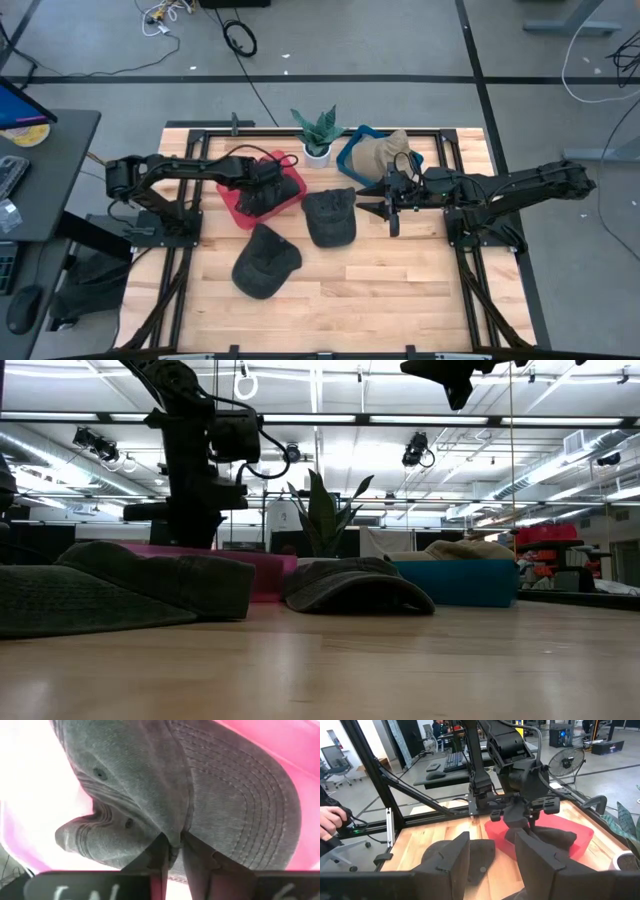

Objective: Pick & Place hat
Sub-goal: Put the right black cap into the pink bin, then put the left black cap into the pink bin

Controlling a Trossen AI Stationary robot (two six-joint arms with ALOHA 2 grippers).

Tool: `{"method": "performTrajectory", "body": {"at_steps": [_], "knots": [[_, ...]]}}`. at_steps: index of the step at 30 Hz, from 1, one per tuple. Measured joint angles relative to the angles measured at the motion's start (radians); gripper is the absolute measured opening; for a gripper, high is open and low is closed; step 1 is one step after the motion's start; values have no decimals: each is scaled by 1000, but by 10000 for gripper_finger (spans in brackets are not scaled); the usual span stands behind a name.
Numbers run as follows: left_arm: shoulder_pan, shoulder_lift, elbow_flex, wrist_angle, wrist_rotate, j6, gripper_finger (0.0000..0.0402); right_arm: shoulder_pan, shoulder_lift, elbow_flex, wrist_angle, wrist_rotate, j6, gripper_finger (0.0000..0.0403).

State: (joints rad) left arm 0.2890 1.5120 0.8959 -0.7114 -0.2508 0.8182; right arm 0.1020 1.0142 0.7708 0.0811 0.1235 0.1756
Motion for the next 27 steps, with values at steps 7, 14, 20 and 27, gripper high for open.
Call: {"method": "performTrajectory", "body": {"at_steps": [7,14,20,27], "knots": [[-1,0,0,13,-16,-79,102,0,0,0,0,0,0,159],[-1,-7,0,8,-18,-124,167,0,0,0,0,0,-1,159],[-16,-24,56,-38,-44,-166,198,0,0,0,0,0,-1,159],[-53,-23,205,-190,-57,-316,201,0,0,0,0,0,-1,159]]}}
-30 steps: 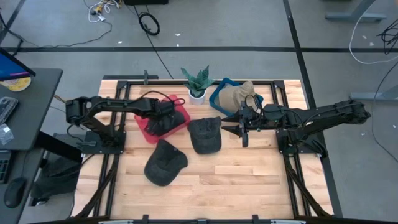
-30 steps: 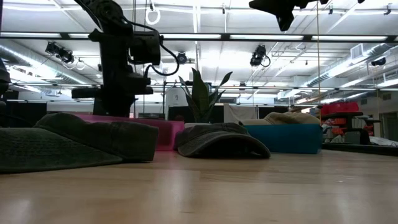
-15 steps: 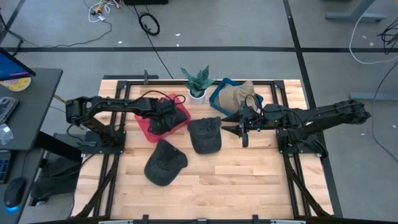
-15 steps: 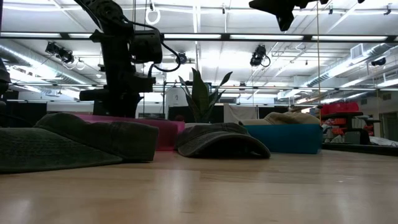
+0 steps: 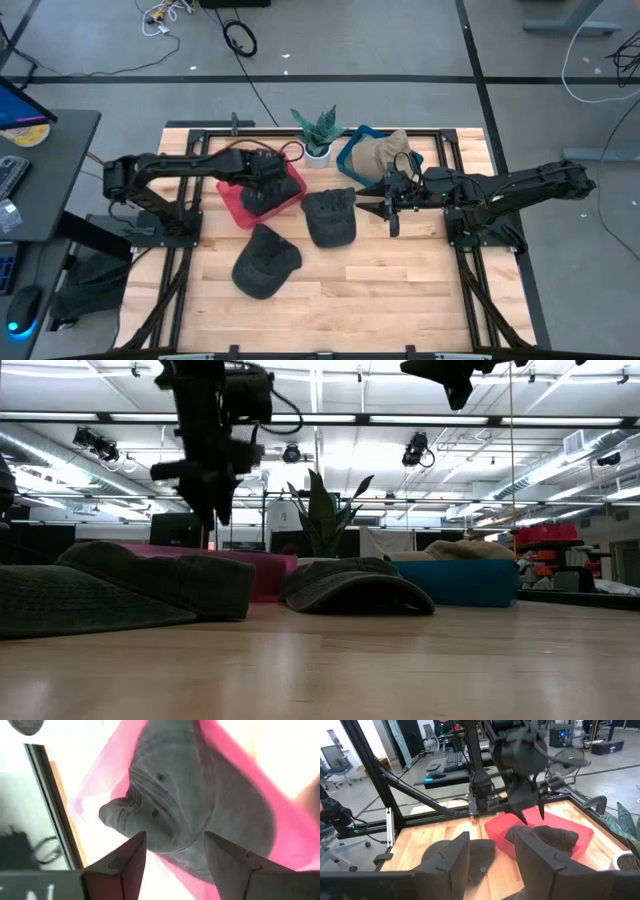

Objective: Pick & Place hat
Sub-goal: Put the left black cap into the pink bin

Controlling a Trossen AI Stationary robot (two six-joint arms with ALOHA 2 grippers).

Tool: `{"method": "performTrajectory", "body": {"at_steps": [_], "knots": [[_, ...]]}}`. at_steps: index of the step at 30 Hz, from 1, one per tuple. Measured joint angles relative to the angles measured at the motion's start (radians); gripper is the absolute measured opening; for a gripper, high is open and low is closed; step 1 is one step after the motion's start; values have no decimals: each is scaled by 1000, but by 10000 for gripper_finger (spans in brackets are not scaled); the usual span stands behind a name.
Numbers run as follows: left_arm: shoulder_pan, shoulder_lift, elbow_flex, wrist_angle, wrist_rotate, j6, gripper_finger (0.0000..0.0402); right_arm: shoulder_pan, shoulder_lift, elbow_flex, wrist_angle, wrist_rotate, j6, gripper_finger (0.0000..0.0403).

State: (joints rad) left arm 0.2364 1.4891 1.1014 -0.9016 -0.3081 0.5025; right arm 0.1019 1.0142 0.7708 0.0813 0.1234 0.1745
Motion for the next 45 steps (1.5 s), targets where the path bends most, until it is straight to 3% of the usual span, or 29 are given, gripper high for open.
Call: {"method": "performTrajectory", "body": {"at_steps": [5,13,31,37,45], "knots": [[-37,0,74,-37,65,-226,195,0,0,0,-3,0,10,159],[-141,0,84,-40,237,-310,195,0,0,0,-30,0,33,159],[-593,2,84,-41,255,-609,195,0,0,0,-22,0,23,159],[-676,36,84,-1,234,-637,195,0,0,0,-21,0,23,159],[-708,184,83,1,266,-626,195,0,0,0,-15,0,26,159]]}}
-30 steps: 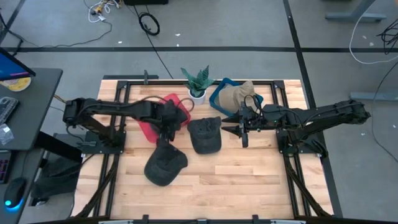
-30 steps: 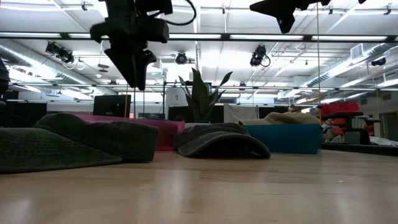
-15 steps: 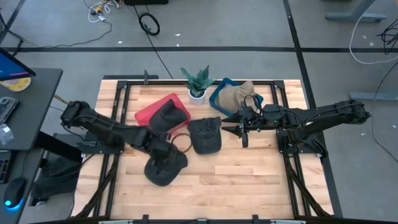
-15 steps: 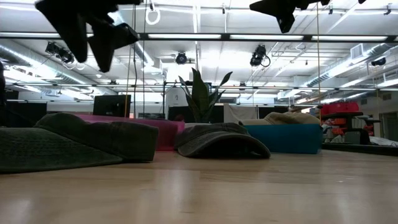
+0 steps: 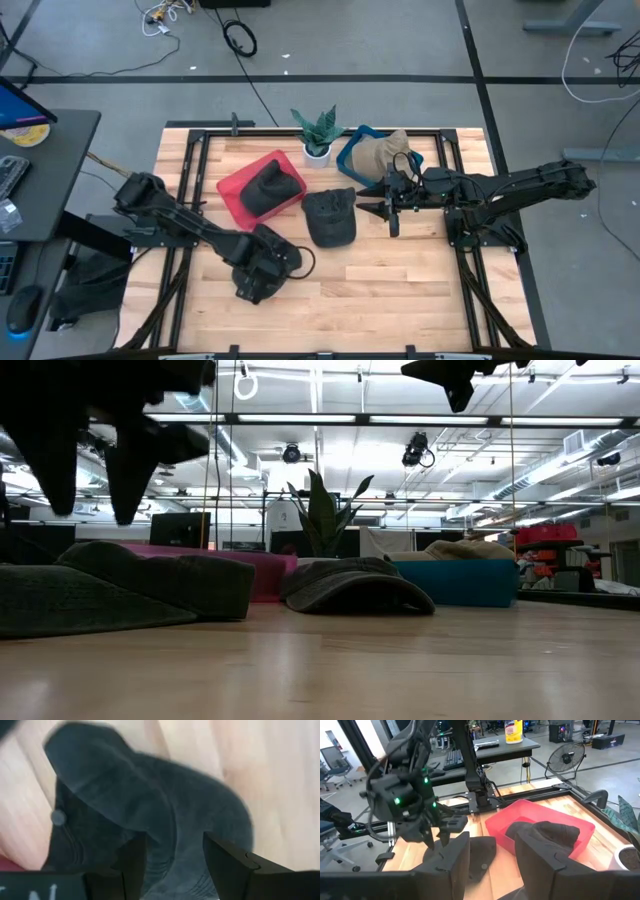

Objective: Pick & Place hat
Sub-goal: Put the left black cap into the pink bin

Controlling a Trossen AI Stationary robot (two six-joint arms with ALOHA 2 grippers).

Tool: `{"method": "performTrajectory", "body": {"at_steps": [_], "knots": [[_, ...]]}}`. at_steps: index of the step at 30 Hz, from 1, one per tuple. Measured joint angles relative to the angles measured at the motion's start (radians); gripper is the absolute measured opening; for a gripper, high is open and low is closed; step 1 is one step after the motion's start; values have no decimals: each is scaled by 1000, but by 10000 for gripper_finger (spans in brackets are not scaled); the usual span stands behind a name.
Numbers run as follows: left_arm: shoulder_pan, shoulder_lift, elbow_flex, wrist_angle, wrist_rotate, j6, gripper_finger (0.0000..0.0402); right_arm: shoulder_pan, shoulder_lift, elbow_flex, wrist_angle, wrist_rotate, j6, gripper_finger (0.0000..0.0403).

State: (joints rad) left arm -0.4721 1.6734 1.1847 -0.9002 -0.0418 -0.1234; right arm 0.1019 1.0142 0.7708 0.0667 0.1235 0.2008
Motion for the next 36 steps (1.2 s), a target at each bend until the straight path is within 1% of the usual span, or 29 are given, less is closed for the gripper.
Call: {"method": "performTrajectory", "body": {"at_steps": [8,11,22,36], "knots": [[15,53,0,-4,-19,-12,195,0,0,0,0,0,0,159],[25,59,0,-13,5,-26,190,0,0,0,0,0,0,159],[36,64,0,-7,21,-50,136,0,0,0,-1,0,0,159],[37,64,0,20,10,-47,97,0,0,0,0,0,6,159]]}}
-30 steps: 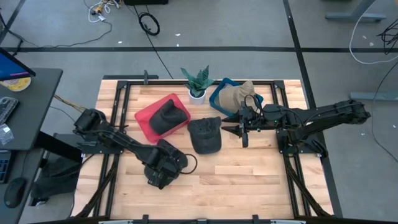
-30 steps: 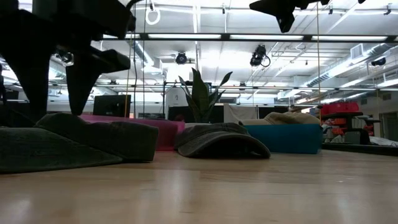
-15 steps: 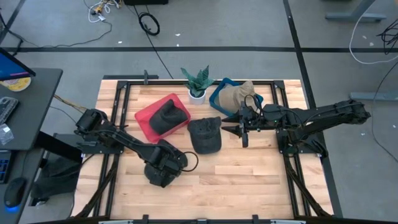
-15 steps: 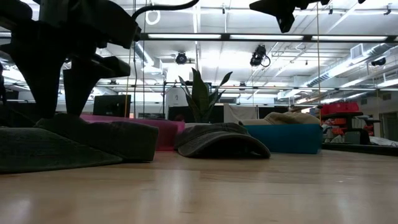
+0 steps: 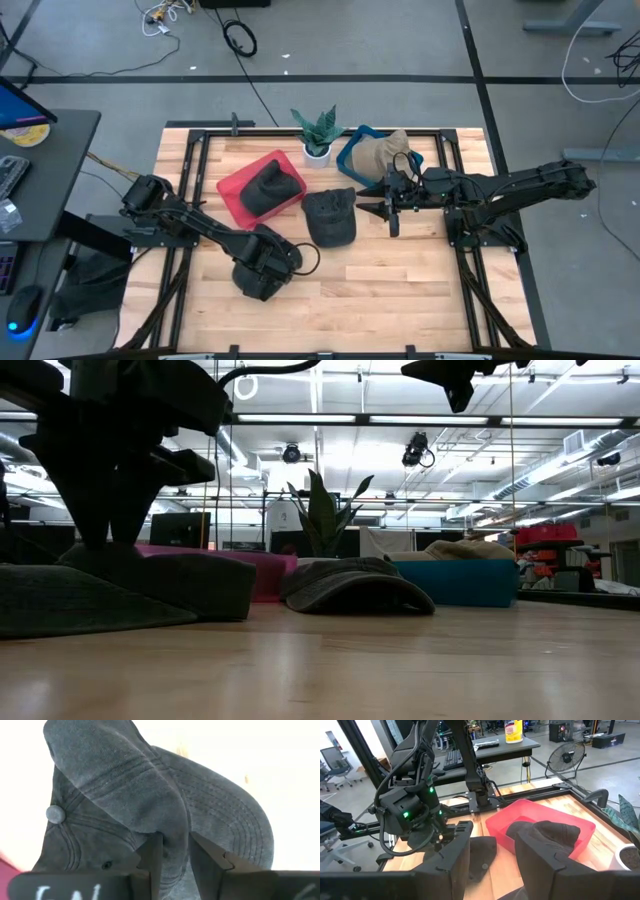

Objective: Pick & Place hat
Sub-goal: Put the left black cap into the pink bin

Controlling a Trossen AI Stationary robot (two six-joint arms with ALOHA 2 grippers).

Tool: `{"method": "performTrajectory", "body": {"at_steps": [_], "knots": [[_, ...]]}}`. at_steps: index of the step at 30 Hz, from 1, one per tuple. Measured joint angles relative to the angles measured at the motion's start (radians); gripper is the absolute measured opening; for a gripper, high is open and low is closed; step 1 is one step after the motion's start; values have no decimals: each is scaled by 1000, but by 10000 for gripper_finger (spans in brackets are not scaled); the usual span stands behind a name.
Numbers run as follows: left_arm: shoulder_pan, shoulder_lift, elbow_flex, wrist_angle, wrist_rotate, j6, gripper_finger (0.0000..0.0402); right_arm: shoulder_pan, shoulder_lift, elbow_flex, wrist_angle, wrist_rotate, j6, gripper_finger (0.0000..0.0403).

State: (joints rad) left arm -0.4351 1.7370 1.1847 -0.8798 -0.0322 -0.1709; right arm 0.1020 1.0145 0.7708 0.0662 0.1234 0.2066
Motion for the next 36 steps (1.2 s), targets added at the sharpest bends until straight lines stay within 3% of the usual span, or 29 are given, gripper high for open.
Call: {"method": "performTrajectory", "body": {"at_steps": [7,24,31,36], "knots": [[0,14,0,5,31,77,12,0,0,0,0,0,2,159],[-8,16,8,-73,83,86,2,0,0,0,3,0,2,159],[-30,16,117,-162,69,114,2,0,0,0,6,0,1,159],[-41,16,220,-310,-29,138,2,0,0,0,6,0,1,159]]}}
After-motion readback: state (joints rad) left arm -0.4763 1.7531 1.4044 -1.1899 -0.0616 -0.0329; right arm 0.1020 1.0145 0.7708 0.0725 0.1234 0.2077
